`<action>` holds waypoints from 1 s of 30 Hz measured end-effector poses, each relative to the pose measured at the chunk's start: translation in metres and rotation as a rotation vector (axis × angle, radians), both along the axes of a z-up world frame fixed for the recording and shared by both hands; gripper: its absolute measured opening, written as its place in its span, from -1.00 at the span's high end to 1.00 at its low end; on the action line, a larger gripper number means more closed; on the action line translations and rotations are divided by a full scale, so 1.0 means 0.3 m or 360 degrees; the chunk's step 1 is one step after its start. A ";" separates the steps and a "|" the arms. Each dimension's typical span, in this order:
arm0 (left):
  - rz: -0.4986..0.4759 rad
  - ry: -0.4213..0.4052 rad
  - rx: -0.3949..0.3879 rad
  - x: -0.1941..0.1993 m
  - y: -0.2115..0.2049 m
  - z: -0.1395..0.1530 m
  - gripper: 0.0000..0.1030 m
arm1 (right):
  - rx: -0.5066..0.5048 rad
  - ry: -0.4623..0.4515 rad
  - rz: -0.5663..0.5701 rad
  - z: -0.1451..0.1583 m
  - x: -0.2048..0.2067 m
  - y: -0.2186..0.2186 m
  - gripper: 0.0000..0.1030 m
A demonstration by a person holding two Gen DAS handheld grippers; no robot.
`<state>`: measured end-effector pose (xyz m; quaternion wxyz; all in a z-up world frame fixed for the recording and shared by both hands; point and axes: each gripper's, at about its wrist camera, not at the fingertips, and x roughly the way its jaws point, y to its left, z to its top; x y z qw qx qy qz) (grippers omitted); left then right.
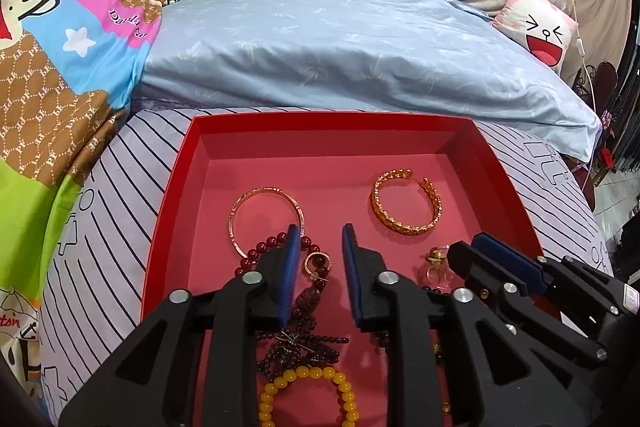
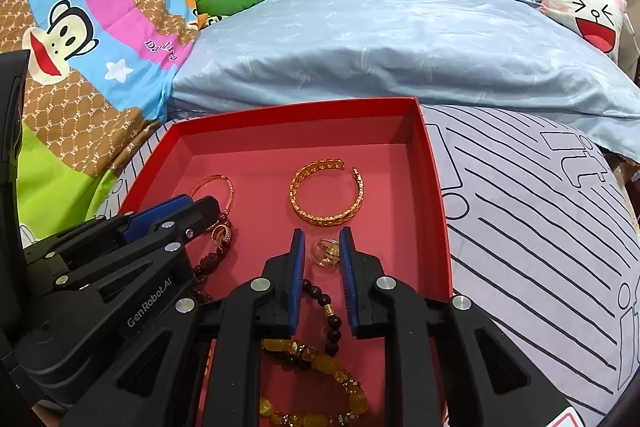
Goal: Organize jewelry
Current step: 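Open both grippers to release the hoop earrings inside the red tray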
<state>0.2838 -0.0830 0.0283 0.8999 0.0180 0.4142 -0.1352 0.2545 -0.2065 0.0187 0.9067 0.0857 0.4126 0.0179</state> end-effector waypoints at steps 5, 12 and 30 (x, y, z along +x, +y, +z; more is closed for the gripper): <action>0.0004 -0.0019 0.0009 -0.004 -0.001 0.003 0.41 | -0.0003 -0.0008 -0.0006 0.002 -0.007 0.001 0.64; 0.0024 -0.0036 0.0018 -0.017 0.001 0.013 0.41 | -0.0017 -0.0016 -0.0010 0.011 -0.019 0.005 0.64; 0.0034 -0.0136 0.0008 -0.234 0.039 0.098 0.41 | -0.0021 -0.0112 -0.0031 0.096 -0.248 0.025 0.64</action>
